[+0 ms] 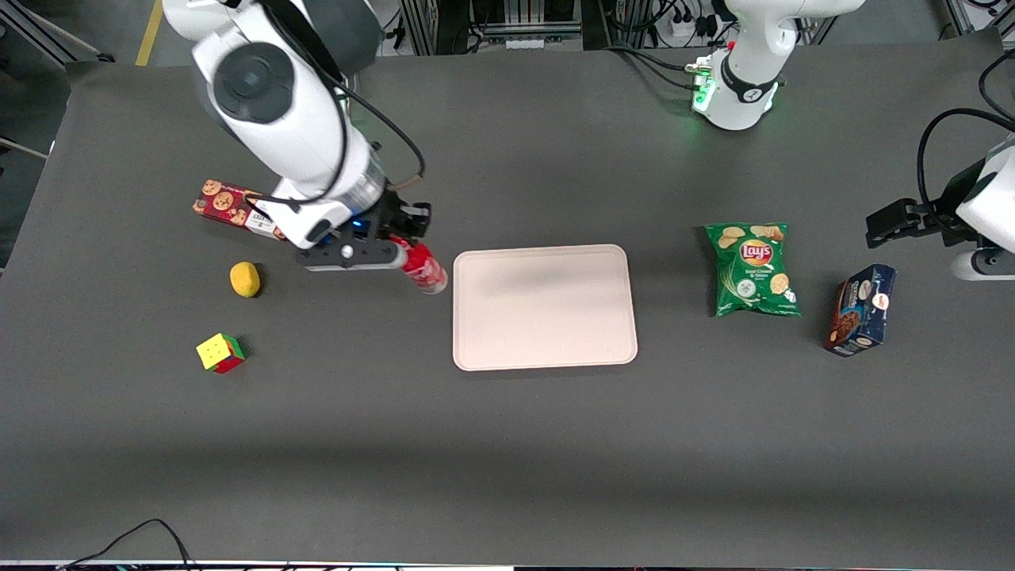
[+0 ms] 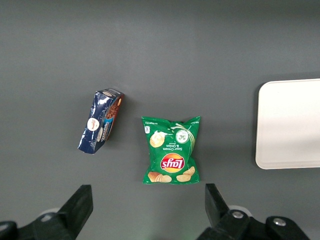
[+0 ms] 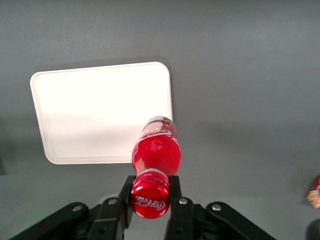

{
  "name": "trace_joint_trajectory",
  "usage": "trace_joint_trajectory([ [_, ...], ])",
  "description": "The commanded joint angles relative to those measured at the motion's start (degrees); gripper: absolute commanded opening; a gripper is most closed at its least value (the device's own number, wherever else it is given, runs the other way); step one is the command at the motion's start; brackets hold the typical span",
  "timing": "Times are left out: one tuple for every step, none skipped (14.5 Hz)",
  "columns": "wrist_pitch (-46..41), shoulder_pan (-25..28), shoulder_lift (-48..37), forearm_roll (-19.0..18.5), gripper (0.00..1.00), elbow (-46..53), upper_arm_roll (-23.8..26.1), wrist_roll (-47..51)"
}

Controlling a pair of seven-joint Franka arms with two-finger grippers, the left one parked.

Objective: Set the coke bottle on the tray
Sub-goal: 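Carry the bottle over the white tray with the right gripper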

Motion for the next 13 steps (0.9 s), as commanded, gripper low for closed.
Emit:
trace_joint_trajectory([
  [-1.84,5.21,8.86,-2.31,0.0,8.9,0.18,6.56],
  [-0.62,6.36,10.36,-3.97,0.0,8.9,0.18,8.4],
  [0.87,6.98,11.85,-5.64,0.0,8.81,0.27,10.68],
  [1.76,7.86,13.34,-6.61,0.0,8.81,0.27,11.66],
  [2.55,7.95,14.66,-6.79,0.0,8.64,0.27,11.75],
  [3.77,7.86,15.81,-7.14,0.0,8.2,0.27,11.75],
  [5.09,7.95,16.69,-8.63,0.0,7.41,0.27,11.93],
  [6.5,7.95,17.13,-10.38,0.0,5.84,0.27,12.54],
  [8.16,7.86,17.49,-11.01,0.0,4.17,0.27,12.81],
  [9.66,7.86,17.58,-11.19,0.0,3.02,0.18,12.81],
  [11.07,7.52,17.67,-11.19,0.0,1.88,0.18,12.72],
  [12.04,7.25,17.67,-11.19,0.0,1.26,0.18,12.72],
  [12.57,7.25,17.84,-11.19,0.0,0.99,0.18,12.81],
])
